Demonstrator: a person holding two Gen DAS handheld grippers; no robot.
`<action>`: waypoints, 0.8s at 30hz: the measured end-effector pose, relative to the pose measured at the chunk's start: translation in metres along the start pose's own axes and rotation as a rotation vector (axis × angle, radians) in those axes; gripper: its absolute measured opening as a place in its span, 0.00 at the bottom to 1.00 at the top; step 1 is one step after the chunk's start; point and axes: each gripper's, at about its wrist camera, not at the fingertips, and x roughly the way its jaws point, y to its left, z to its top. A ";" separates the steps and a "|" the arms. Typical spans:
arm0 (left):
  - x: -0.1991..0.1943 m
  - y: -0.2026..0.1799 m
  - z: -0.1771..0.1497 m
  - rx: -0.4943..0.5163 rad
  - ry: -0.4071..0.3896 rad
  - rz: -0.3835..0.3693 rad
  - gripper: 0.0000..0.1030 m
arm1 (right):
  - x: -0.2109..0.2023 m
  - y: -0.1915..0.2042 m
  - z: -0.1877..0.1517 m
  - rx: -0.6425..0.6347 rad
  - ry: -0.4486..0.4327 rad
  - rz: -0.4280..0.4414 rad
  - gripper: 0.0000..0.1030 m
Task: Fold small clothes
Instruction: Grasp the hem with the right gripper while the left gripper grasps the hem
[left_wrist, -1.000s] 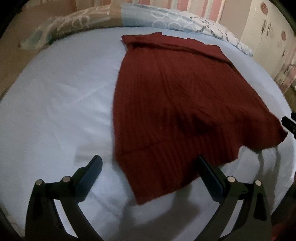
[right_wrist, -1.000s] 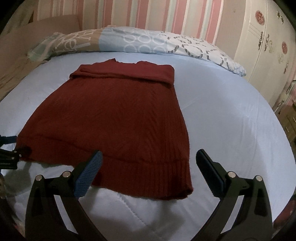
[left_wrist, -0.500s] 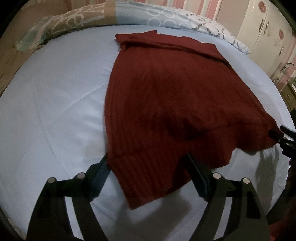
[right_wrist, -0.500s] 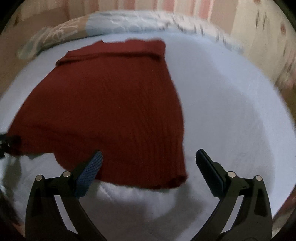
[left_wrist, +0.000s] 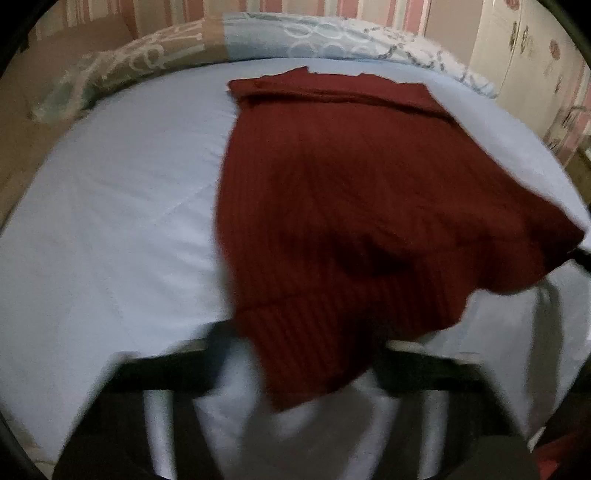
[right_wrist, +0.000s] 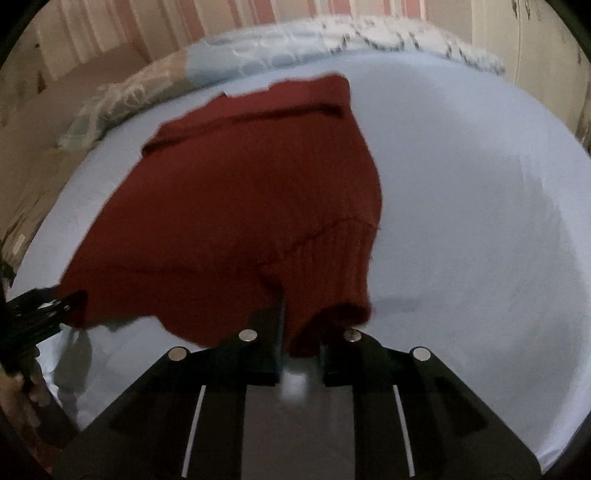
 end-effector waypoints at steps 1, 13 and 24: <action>0.002 0.003 0.001 -0.009 0.019 -0.013 0.24 | -0.007 -0.001 0.002 0.001 -0.013 0.005 0.13; 0.002 0.015 -0.007 0.043 0.096 0.017 0.20 | 0.013 -0.018 -0.017 -0.030 0.102 -0.068 0.14; -0.029 0.014 -0.014 0.057 -0.012 0.105 0.72 | -0.030 -0.028 -0.033 -0.053 -0.163 -0.132 0.88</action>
